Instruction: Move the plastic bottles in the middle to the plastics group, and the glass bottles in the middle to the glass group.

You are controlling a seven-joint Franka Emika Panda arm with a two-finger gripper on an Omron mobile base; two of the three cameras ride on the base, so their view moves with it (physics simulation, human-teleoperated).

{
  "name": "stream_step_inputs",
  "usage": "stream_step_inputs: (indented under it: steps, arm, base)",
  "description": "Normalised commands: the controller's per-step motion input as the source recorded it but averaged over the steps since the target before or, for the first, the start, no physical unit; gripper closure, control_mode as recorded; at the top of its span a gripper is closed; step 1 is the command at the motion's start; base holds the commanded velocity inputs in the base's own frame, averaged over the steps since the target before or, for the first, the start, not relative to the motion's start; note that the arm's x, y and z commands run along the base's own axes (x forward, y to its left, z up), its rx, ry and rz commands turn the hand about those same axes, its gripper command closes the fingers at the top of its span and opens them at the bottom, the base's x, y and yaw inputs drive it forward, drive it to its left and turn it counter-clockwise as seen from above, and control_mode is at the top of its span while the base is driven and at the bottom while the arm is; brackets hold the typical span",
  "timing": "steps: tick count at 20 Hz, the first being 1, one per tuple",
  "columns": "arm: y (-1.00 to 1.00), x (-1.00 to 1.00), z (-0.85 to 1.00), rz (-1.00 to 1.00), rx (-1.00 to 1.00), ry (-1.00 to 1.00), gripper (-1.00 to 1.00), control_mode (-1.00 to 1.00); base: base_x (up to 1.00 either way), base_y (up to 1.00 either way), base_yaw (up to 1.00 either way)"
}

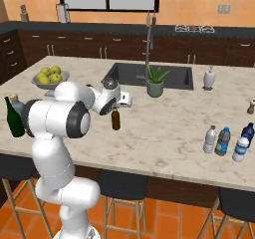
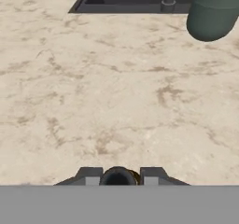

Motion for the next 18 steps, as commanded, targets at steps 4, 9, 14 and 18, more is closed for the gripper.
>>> stream_step_inputs:
  steps: [4, 9, 14, 18]
  arm:
    - [-0.08, -0.53, 0.25, 0.26, 0.18, -0.05, 1.00, -1.00]
    - [0.35, -0.49, 0.61, 0.21, 0.02, 0.15, 1.00, -1.00]
    - [0.74, -0.51, 0.42, 0.26, 0.00, 0.14, 1.00, -1.00]
    - [0.90, -0.24, 0.45, 0.26, 0.00, 0.20, 1.00, -1.00]
  base:
    - [0.00, 0.00, 0.00]
    - [0.00, 0.00, 0.00]
    - [0.00, 0.00, 0.00]
    - [0.00, 0.00, 0.00]
